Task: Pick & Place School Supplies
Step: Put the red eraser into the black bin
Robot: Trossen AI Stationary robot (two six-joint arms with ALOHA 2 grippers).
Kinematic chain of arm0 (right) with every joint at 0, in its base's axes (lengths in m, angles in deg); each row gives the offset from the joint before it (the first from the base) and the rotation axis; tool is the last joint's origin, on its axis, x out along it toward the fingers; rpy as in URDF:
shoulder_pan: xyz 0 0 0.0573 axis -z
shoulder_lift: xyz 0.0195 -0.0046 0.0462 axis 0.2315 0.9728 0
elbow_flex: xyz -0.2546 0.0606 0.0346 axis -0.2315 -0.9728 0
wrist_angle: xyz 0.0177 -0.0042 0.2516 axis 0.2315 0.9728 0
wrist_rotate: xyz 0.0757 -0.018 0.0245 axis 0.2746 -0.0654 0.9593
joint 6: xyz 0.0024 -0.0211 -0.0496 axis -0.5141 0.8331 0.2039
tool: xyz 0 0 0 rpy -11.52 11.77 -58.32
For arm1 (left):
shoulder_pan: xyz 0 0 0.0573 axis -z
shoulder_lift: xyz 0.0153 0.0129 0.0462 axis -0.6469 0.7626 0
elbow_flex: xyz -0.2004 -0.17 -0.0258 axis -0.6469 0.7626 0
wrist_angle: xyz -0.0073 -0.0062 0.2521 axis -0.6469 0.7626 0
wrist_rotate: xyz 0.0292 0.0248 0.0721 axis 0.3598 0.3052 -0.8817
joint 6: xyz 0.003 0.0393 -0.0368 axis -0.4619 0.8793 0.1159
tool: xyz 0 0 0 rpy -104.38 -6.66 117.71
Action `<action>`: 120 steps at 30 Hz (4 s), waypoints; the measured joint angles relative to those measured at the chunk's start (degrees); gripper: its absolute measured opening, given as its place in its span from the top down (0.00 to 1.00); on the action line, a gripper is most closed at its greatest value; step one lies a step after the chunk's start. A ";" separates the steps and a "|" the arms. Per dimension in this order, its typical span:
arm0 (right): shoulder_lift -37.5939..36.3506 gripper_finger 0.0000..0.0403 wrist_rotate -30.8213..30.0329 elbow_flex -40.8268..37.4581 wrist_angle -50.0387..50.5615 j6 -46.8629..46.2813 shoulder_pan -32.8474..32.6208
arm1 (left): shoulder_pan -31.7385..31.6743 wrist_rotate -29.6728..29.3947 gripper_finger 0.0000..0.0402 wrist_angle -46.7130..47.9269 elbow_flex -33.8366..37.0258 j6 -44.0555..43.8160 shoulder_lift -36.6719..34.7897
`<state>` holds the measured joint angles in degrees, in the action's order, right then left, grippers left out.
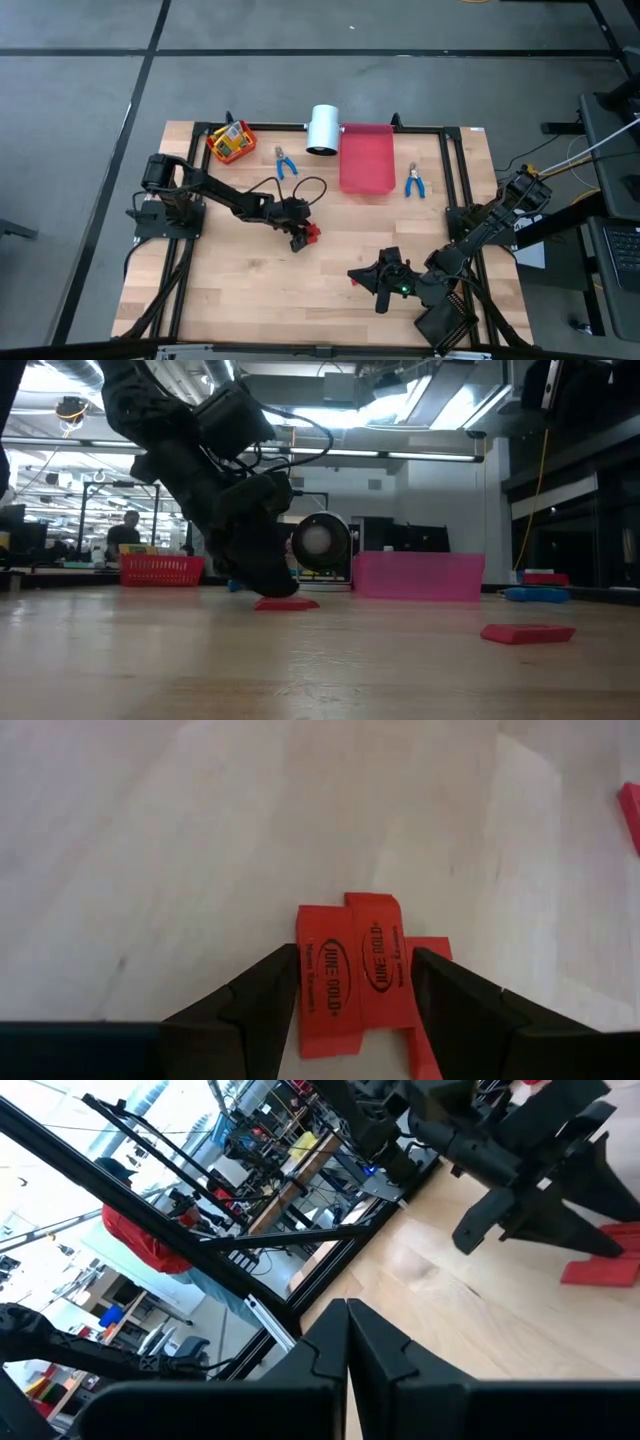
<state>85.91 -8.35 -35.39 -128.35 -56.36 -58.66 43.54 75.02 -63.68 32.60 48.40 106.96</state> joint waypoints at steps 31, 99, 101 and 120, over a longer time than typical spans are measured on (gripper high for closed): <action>0.00 0.98 0.03 -0.02 -0.25 1.10 0.29 | 4.91 0.61 1.00 -12.27 0.38 -6.41 -1.93; -2.75 0.73 -4.46 -0.02 21.16 -20.32 -0.20 | -1.51 2.33 0.56 24.50 -27.25 -24.18 8.90; -2.75 0.73 -4.46 -0.02 21.20 -20.24 -0.20 | -1.76 2.26 0.56 24.29 -27.27 -24.24 9.01; -2.71 0.73 -4.90 -0.02 21.38 -20.30 -0.20 | -1.88 3.34 0.56 24.83 -27.23 -23.21 11.02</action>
<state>83.20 -13.25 -35.42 -106.97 -76.66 -58.86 41.65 78.36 -38.85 5.37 25.19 117.98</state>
